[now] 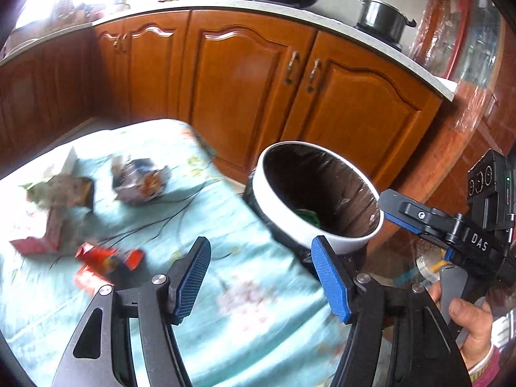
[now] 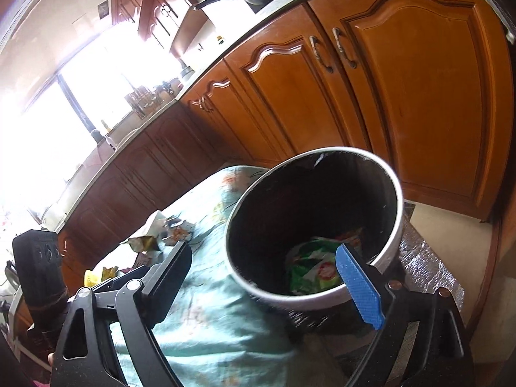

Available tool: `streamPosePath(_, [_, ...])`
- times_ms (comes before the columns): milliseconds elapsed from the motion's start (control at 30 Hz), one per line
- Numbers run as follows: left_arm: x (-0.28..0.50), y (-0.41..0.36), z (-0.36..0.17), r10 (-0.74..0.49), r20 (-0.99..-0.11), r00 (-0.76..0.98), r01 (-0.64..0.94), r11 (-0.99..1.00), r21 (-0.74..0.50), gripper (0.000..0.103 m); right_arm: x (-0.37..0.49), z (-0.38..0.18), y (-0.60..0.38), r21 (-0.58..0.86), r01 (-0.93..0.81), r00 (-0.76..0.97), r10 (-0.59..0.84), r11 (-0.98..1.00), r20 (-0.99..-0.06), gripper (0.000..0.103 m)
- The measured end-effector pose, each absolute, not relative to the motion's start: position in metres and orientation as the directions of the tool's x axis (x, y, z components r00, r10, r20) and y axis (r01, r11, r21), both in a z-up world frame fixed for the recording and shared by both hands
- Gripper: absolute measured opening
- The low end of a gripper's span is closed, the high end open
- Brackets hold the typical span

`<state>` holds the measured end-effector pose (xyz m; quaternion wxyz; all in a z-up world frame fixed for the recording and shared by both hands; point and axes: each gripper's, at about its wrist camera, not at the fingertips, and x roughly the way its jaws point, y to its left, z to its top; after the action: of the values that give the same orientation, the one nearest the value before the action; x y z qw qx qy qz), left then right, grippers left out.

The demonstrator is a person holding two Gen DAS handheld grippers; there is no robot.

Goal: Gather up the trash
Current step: 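Move both open tools from the bin back over the table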

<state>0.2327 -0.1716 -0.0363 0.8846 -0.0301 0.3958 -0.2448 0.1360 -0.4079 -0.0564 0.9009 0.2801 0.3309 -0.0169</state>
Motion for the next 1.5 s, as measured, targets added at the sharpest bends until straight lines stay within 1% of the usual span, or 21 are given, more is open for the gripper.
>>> streamPosePath(200, [0.208,-0.126,-0.033,-0.416,-0.683,0.600,0.325,0.907,-0.268,0.064,0.140,-0.056,-0.365,0.498,0.156,0.768,0.213,0.853,-0.605,0.093])
streamPosePath(467, [0.179,-0.058,-0.029,-0.353,-0.681,0.641,0.205,0.935,-0.291,0.064,0.157,-0.066,-0.310,0.494,0.069,0.710,0.305,0.867,-0.635,0.093])
streamPosePath(667, [0.165,-0.016,-0.031,-0.307,-0.684,0.662,0.121,0.944,-0.307,0.064,0.163,-0.070,-0.278,0.486,0.030,0.681,0.338,0.873,-0.649,0.093])
streamPosePath(1200, [0.157,0.057,-0.037,-0.223,-0.698,0.681,-0.018,0.947,-0.320,0.064,0.197,-0.085,-0.220,0.463,-0.033,0.628,0.378,0.886,-0.680,0.093])
streamPosePath(1367, [0.168,0.076,-0.036,-0.170,-0.709,0.685,-0.062,0.955,-0.289,0.065,0.210,-0.086,-0.211,0.430,-0.036,0.634,0.353,0.902,-0.688,0.093])
streamPosePath(1500, [0.183,0.095,-0.031,-0.107,-0.710,0.696,-0.097,0.966,-0.241,0.068,0.221,-0.087,-0.204,0.408,-0.050,0.627,0.346,0.912,-0.697,0.093])
